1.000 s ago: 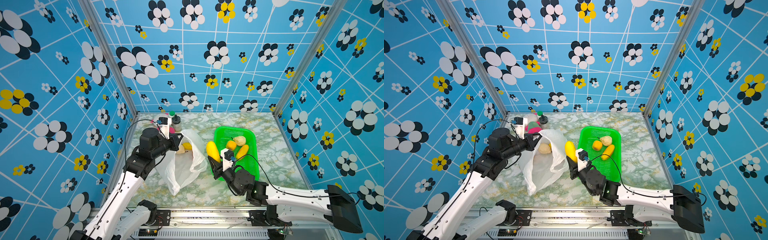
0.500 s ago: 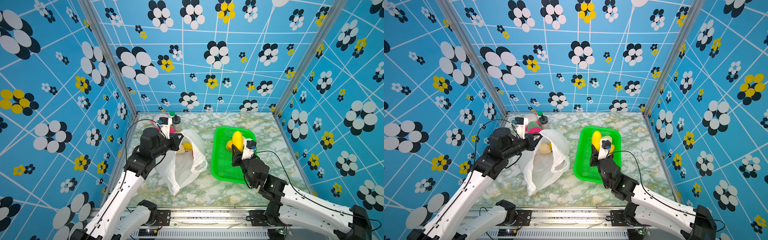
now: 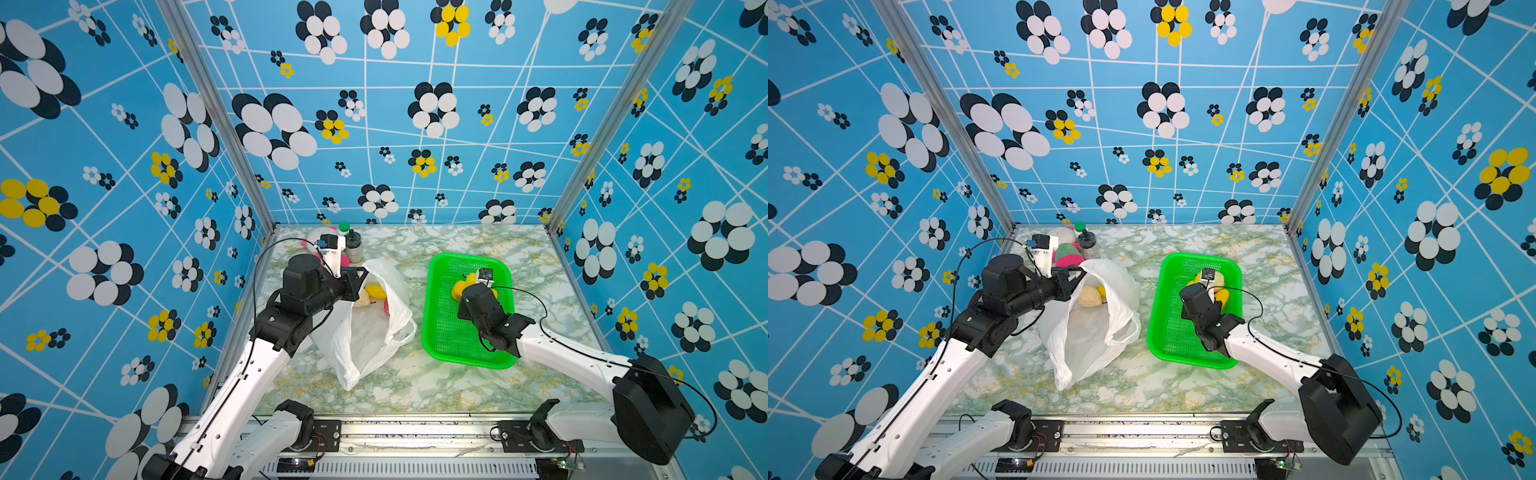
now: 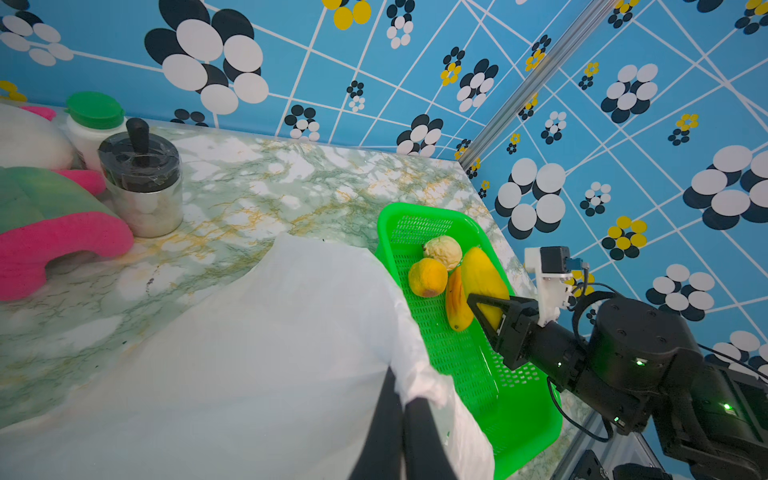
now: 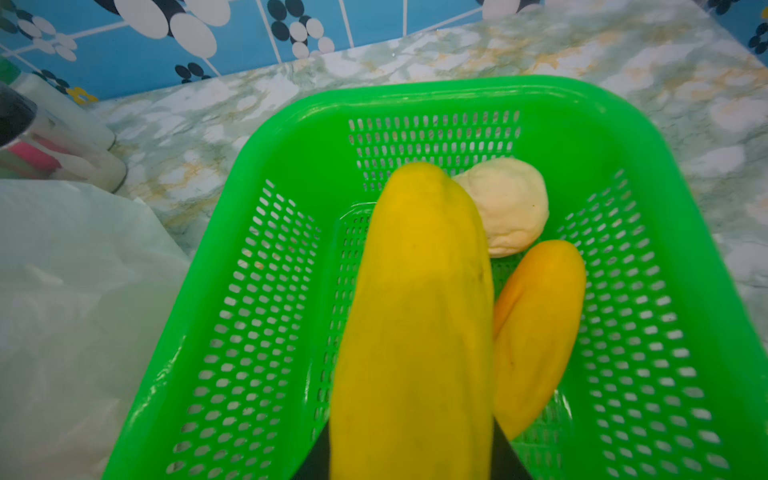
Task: Untie the knot of the plastic bag and take out the fruit
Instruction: 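Carry the long yellow fruit over the basket and lower it in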
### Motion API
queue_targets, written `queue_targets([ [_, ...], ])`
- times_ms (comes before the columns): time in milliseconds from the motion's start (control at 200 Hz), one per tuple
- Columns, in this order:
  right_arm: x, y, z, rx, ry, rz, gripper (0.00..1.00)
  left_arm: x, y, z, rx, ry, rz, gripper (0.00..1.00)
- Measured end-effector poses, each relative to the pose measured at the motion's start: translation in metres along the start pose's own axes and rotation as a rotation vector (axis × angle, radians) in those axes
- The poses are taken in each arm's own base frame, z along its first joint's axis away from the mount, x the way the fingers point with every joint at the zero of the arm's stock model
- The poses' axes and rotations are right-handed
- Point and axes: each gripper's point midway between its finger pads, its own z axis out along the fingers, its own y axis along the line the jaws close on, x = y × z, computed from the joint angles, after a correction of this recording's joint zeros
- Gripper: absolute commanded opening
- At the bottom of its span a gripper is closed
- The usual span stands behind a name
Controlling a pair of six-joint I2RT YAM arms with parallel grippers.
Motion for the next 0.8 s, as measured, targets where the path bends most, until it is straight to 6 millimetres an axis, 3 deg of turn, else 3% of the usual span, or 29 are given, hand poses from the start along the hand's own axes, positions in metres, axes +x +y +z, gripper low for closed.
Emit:
queue_targets([
  [195,0.006,0.025,0.014,-0.065,0.069,-0.012,0.20,0.000,0.000,0.000,0.000,0.000,0.000,0.00],
  [410,0.013,0.040,0.041,-0.066,0.141,-0.024,0.18,-0.001,-0.001,-0.001,0.002,-0.004,0.001,0.00],
  [565,0.017,0.044,0.060,-0.038,0.184,-0.017,0.24,-0.001,-0.001,-0.001,0.002,-0.004,0.001,0.00],
  [800,0.003,0.063,0.081,-0.029,0.183,0.035,0.37,0.000,-0.001,-0.001,0.001,-0.002,0.001,0.00],
])
